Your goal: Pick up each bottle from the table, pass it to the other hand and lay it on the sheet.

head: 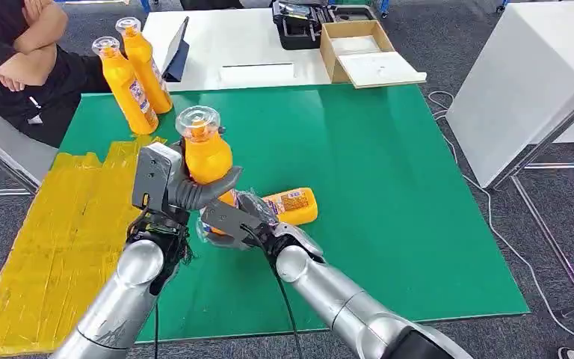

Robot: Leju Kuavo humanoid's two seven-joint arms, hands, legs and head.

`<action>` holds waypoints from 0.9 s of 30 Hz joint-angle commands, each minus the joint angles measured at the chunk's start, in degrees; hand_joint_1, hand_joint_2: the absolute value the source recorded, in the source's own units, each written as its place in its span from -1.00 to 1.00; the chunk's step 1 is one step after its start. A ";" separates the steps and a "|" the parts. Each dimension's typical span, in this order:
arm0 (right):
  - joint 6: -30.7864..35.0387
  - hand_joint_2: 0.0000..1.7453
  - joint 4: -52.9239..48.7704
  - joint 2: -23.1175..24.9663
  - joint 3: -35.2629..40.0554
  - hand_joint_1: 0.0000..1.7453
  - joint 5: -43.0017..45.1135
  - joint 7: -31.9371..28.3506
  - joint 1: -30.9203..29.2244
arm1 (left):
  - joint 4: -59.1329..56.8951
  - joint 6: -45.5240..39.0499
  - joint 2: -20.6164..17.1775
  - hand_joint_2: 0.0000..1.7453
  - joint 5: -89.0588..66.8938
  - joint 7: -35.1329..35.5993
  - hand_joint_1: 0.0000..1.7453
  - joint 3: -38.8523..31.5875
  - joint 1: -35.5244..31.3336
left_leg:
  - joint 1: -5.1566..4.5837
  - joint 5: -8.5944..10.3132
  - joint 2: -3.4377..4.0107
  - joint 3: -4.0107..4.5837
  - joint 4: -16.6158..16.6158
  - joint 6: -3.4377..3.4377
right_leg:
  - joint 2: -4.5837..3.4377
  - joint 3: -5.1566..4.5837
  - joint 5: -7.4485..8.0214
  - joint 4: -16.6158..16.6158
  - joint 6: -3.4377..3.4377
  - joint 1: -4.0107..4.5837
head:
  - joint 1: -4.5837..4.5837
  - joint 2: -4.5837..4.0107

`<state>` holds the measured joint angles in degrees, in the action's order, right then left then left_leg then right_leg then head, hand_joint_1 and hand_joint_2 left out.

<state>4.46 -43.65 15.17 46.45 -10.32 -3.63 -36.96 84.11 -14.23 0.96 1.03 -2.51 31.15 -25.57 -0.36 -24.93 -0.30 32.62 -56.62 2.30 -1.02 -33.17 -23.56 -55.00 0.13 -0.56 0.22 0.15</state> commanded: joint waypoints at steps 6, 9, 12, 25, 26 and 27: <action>-1.94 1.00 2.54 1.87 7.69 1.00 -0.88 -1.06 -2.31 | -4.11 3.44 1.33 1.00 1.70 0.50 1.00 1.79 -3.48 | 0.03 -0.12 -0.03 -0.17 -0.07 -0.22 | 0.15 0.19 -0.13 -0.05 -0.05 0.04 | 0.00 0.00; -1.97 1.00 2.84 1.79 7.74 1.00 -0.76 -1.21 -2.39 | -4.04 4.20 1.37 1.00 2.65 0.64 1.00 1.51 -3.40 | 0.02 -0.06 -0.04 -0.08 -0.04 -0.15 | 0.12 0.10 -0.07 -0.04 -0.04 0.02 | 0.00 0.00; -1.54 1.00 3.11 1.69 7.80 1.00 -0.57 -1.33 -2.44 | -3.72 6.68 1.44 1.00 7.01 1.45 1.00 0.27 -2.85 | 0.03 -0.08 -0.04 -0.14 -0.05 -0.21 | 0.15 0.16 -0.10 -0.04 -0.06 0.04 | 0.00 0.00; -1.45 1.00 3.41 -1.02 8.73 1.00 -1.71 -0.94 -1.94 | -3.25 20.73 -3.19 1.00 32.51 6.16 1.00 -12.22 -1.82 | 0.07 -0.05 -0.12 -0.20 0.01 -0.20 | 0.18 0.20 -0.11 0.01 -0.06 0.07 | 0.02 0.00; -1.45 1.00 3.41 -1.02 8.73 1.00 -1.71 -0.94 -1.94 | -3.25 20.73 -3.19 1.00 32.51 6.16 1.00 -12.22 -1.82 | 0.05 -0.01 -0.12 -0.12 0.01 -0.14 | 0.12 0.10 -0.06 0.01 -0.03 0.04 | 0.00 0.00; -1.10 1.00 3.32 -1.16 8.59 1.00 -1.96 -0.67 -1.88 | -3.25 20.06 -2.64 1.00 33.65 6.05 1.00 -13.14 -1.52 | 0.07 -0.07 -0.15 -0.21 -0.02 -0.20 | 0.19 0.22 -0.12 0.00 -0.04 0.06 | 0.02 0.00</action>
<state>4.24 -42.10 14.49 49.18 -11.04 -3.93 -37.86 83.62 6.10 -2.45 32.94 3.08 19.57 -24.44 -0.34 -24.92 -0.28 32.60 -56.61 2.28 -1.11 -33.21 -23.56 -55.02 0.12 -0.55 0.24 0.15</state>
